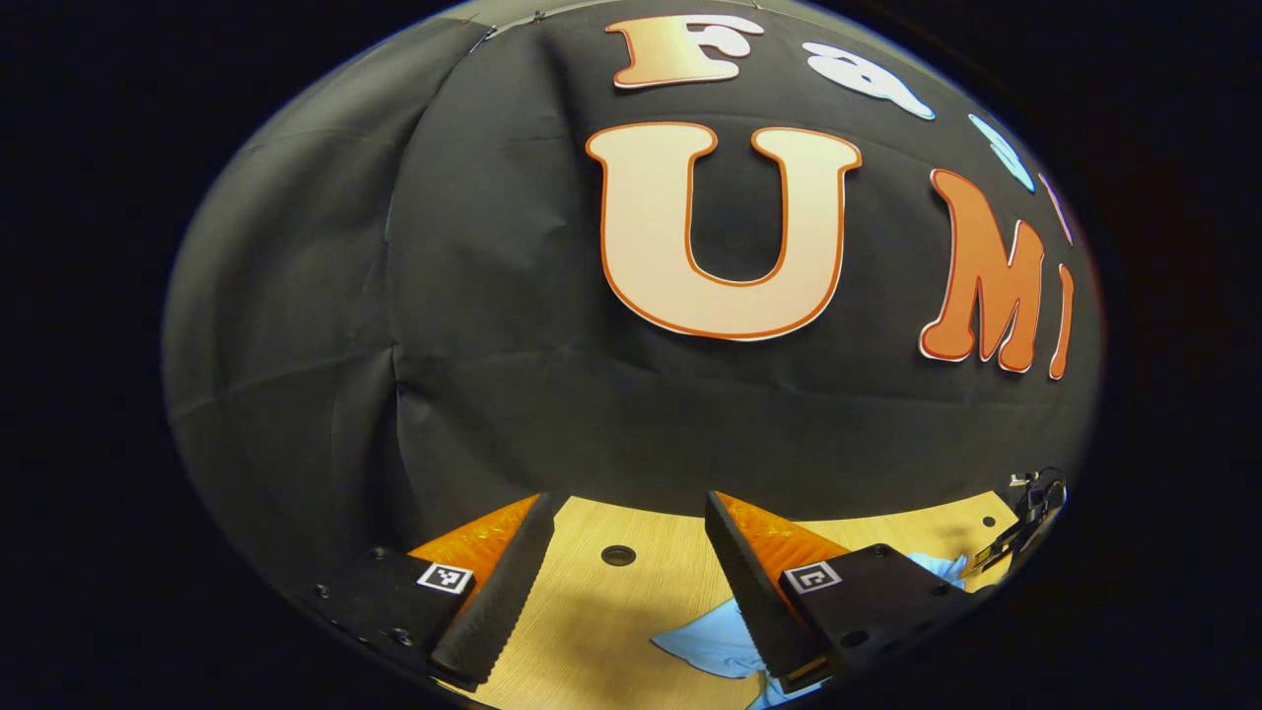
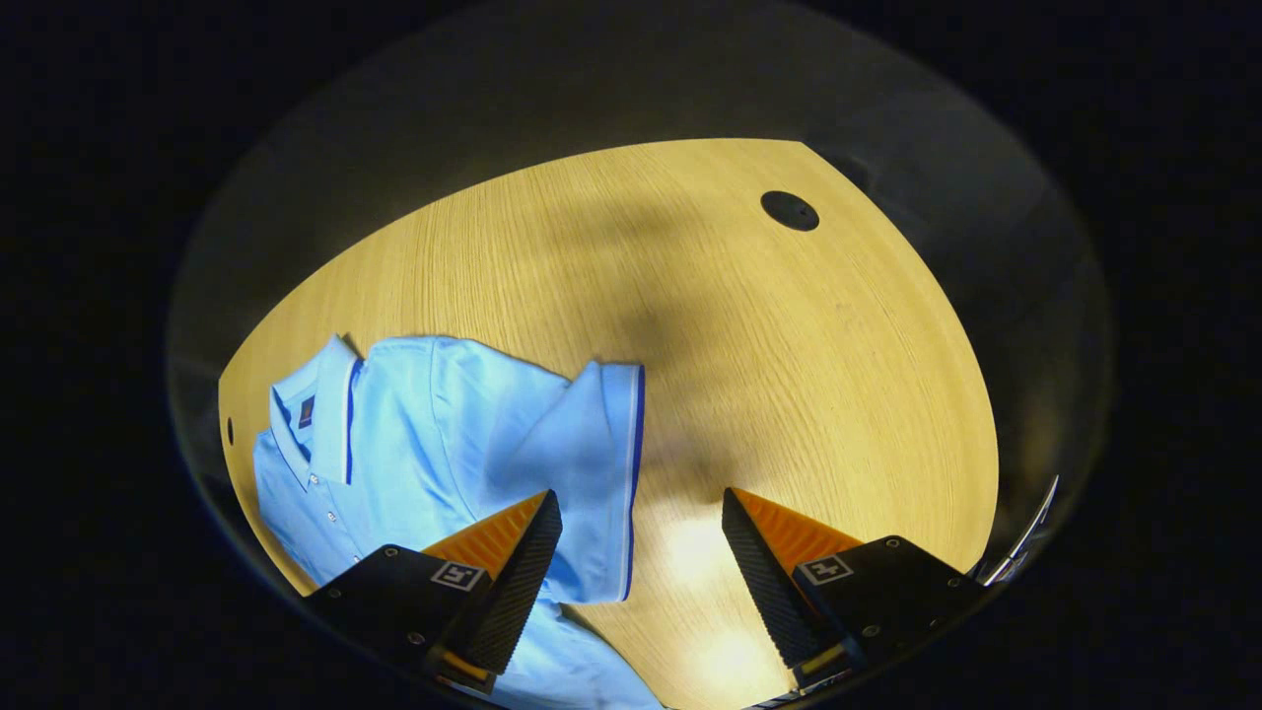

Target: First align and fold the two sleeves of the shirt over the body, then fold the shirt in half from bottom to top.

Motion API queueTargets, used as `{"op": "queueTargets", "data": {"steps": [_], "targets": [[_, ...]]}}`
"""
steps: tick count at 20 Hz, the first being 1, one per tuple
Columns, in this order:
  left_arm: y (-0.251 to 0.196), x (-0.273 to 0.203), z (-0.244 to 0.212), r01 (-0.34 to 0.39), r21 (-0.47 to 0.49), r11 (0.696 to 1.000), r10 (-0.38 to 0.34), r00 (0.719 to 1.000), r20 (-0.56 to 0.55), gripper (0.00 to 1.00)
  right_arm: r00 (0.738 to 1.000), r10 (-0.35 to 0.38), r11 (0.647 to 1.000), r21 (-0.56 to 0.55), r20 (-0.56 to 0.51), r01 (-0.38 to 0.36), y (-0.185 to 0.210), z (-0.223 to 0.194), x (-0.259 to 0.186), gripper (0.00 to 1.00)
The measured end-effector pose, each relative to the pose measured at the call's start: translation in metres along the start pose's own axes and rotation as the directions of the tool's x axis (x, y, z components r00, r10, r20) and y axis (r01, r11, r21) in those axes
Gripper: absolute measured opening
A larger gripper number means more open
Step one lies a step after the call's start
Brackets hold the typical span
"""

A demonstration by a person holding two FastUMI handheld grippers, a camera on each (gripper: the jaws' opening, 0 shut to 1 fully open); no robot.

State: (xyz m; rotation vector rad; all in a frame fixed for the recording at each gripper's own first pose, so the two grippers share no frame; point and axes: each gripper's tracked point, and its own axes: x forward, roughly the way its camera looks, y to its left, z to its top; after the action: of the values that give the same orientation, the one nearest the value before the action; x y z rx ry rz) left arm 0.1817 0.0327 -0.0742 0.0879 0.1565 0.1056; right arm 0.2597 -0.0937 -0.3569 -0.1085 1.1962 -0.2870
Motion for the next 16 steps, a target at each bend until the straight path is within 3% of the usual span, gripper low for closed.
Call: {"op": "queueTargets", "data": {"steps": [3, 4, 6, 7, 8, 10, 11, 12, 13, 16], "targets": [[0.000, 0.005, -0.006, -0.005, 0.003, 1.000, 0.005, 1.000, -0.014, 0.99, 1.000, 0.000, 1.000, -0.003, -0.020, -0.001, 0.006, -0.004, 0.009, 0.94], [0.000, 0.007, -0.007, -0.005, 0.002, 1.000, 0.005, 1.000, -0.018, 0.99, 1.000, 0.009, 1.000, 0.004, -0.026, -0.009, 0.010, -0.005, 0.009, 0.87], [0.000, 0.009, -0.009, -0.005, -0.002, 1.000, 0.005, 1.000, -0.027, 0.99, 0.999, 0.021, 0.999, 0.034, -0.033, -0.020, 0.014, -0.002, 0.007, 0.82], [0.000, 0.009, -0.011, -0.006, -0.006, 1.000, 0.005, 1.000, -0.030, 0.99, 0.999, 0.022, 0.999, 0.040, -0.026, -0.021, 0.012, -0.001, 0.009, 0.69], [0.000, 0.010, -0.012, -0.006, -0.013, 1.000, 0.006, 0.999, -0.034, 0.99, 0.999, 0.023, 0.999, 0.036, -0.023, -0.023, 0.011, 0.001, 0.008, 0.70], [-0.003, 0.010, -0.016, 0.001, -0.030, 1.000, -0.003, 0.999, -0.047, 0.99, 1.000, 0.028, 0.999, 0.025, -0.012, -0.028, 0.017, 0.001, 0.008, 0.54], [-0.004, 0.009, -0.019, 0.003, -0.036, 0.999, -0.005, 0.999, -0.054, 0.99, 0.999, 0.035, 0.999, 0.021, -0.009, -0.035, 0.023, -0.001, 0.011, 0.37], [-0.003, 0.009, -0.019, 0.004, -0.039, 0.999, -0.006, 0.998, -0.058, 0.99, 0.999, 0.040, 0.999, 0.020, -0.004, -0.040, 0.025, -0.001, 0.011, 0.28], [-0.003, 0.009, -0.020, 0.003, -0.039, 0.999, -0.005, 0.998, -0.058, 0.99, 0.999, 0.042, 0.999, 0.023, -0.002, -0.042, 0.026, 0.000, 0.010, 0.11], [0.005, 0.004, -0.012, -0.008, -0.016, 1.000, 0.007, 0.999, -0.044, 0.99, 0.997, 0.058, 0.998, 0.019, 0.050, -0.059, 0.033, 0.007, -0.003, 0.02]]}}
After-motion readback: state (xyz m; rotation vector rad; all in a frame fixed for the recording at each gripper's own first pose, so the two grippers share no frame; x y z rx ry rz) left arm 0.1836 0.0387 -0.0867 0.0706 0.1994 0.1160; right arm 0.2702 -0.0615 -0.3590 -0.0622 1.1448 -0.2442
